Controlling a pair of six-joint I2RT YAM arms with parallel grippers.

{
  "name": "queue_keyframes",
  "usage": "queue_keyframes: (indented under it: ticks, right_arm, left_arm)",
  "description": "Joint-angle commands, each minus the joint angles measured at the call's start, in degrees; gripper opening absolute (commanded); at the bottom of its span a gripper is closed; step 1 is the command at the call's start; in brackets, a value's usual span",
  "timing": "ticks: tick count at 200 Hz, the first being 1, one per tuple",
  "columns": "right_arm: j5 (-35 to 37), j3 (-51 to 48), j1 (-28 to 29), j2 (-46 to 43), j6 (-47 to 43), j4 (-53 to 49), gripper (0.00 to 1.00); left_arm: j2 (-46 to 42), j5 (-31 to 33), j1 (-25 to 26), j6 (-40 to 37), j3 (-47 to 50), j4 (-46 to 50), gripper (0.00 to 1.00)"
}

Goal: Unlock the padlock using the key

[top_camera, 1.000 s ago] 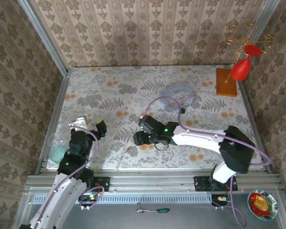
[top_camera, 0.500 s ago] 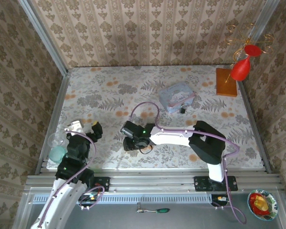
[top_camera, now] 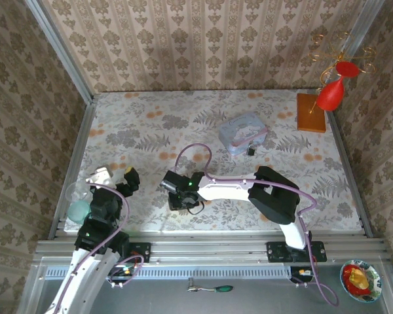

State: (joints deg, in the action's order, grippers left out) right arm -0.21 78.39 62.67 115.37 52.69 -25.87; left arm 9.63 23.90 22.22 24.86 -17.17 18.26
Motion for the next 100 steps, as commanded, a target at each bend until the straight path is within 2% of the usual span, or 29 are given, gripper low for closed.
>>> queue_keyframes:
  ticks: [1, 30, 50, 70, 78, 100]
  right_arm:
    - [1.7, 1.6, 0.2, 1.7, 1.4, -1.8, 0.37]
    - [1.4, 1.1, 0.2, 1.9, 1.5, -0.6, 0.35]
    - [1.3, 1.0, 0.1, 2.2, 1.3, -0.2, 0.29]
    - [1.4, -0.1, 0.0, 1.8, 1.5, 1.5, 0.21]
    - [1.2, -1.1, -0.2, 1.2, 1.9, 3.0, 0.14]
    - [-1.2, -7.1, -0.6, -1.7, 4.9, 12.5, 0.03]
  left_arm:
    - [-0.8, 1.1, 0.3, 0.7, -1.2, 1.6, 1.00]
    - [-0.8, 1.4, 0.3, 0.4, -0.9, 1.3, 1.00]
    - [-0.5, 1.7, 0.3, 0.2, -0.6, 0.9, 1.00]
    - [0.4, 1.6, 0.3, -0.1, -0.4, 0.3, 1.00]
    - [1.0, 1.5, 0.3, -0.2, -0.5, 0.0, 1.00]
    - [2.9, 1.4, 0.3, -0.5, -0.6, -0.8, 1.00]
